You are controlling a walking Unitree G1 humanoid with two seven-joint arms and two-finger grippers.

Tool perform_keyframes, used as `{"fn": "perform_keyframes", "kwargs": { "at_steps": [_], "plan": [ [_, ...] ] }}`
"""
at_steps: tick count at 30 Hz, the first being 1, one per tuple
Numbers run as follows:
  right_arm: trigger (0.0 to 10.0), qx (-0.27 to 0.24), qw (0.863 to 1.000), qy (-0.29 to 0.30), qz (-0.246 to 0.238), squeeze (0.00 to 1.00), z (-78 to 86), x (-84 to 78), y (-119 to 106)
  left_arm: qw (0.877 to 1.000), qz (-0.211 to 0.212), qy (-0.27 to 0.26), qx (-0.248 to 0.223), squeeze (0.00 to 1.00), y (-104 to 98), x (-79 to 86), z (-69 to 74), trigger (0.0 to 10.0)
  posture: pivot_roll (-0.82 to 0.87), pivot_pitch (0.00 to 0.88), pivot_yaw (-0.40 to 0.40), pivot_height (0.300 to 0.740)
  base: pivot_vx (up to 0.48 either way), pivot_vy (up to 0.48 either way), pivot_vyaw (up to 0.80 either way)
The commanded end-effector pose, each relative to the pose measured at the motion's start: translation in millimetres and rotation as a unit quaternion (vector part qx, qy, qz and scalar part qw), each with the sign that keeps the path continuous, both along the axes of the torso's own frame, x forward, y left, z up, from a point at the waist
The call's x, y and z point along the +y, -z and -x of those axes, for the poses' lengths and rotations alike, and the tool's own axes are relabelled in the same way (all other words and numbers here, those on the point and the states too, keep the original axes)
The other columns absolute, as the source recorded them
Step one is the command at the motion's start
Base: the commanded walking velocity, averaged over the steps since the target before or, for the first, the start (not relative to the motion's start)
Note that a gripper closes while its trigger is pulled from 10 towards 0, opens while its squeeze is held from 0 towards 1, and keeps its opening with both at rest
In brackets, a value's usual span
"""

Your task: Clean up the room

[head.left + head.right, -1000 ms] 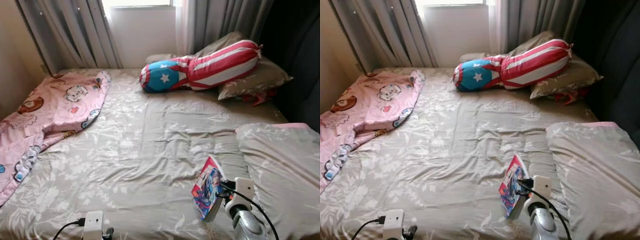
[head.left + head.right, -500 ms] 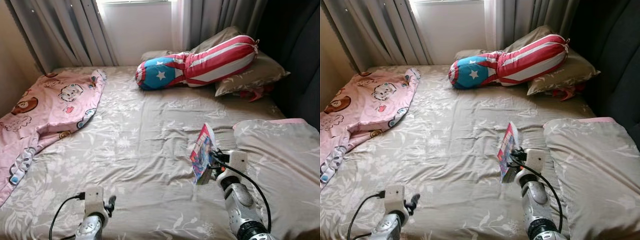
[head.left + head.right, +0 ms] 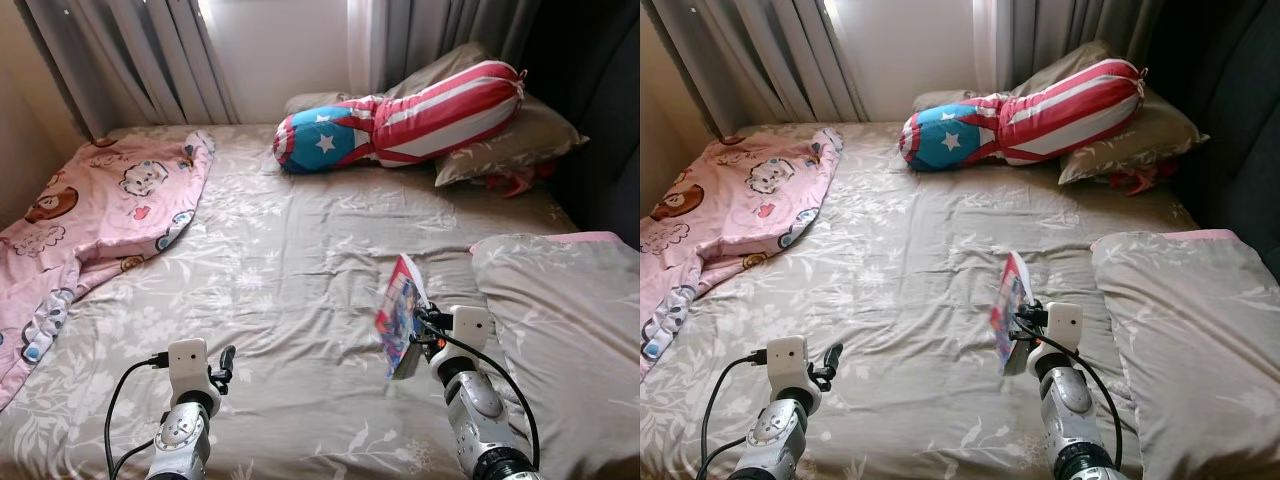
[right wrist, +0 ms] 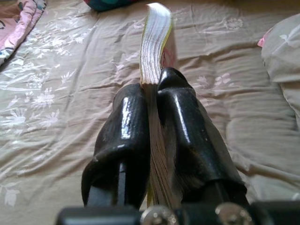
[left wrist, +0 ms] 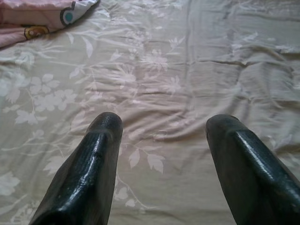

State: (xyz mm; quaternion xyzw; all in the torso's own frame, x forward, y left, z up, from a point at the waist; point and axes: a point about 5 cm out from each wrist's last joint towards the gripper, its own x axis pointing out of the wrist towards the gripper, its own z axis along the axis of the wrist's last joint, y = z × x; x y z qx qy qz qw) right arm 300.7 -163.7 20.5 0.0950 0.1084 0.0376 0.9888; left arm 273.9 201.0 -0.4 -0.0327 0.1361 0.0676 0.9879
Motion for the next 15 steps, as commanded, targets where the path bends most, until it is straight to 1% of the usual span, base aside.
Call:
{"fn": "perform_keyframes", "kwargs": {
  "at_steps": [1,3,6,8,15],
  "plan": [
    [10.0,-0.01,1.0,-0.004,0.006,0.0,-3.1,3.2,-4.2,1.0,-0.008,-0.003,-0.01,0.0,-2.2,5.3,1.3,10.0,-0.13,0.068,0.052,0.681,0.0,0.0,0.0],
    [10.0,-0.011,1.0,-0.002,0.007,0.0,-3.5,2.9,-4.5,1.0,-0.008,-0.003,-0.012,0.0,-2.6,5.6,1.2,10.0,-0.13,0.068,0.052,0.676,0.0,0.0,0.0],
    [10.0,-0.015,1.0,0.016,0.004,0.0,-3.6,-0.2,-5.2,1.0,-0.011,0.001,-0.013,0.0,-2.1,3.7,2.4,10.0,-0.13,0.068,0.058,0.672,0.0,0.0,0.0],
    [10.0,-0.005,1.0,0.028,0.009,0.0,-3.4,-2.5,-3.6,1.0,-0.013,0.006,-0.013,0.0,-1.2,2.3,3.6,10.0,-0.12,0.071,0.06,0.672,0.0,0.0,0.0],
    [10.0,0.002,0.999,0.034,0.012,0.0,-4.4,-2.1,-3.0,1.0,-0.018,0.007,-0.015,0.0,-0.9,5.0,6.5,10.0,-0.1,0.073,0.068,0.672,0.0,0.0,0.0]
  ]
}}
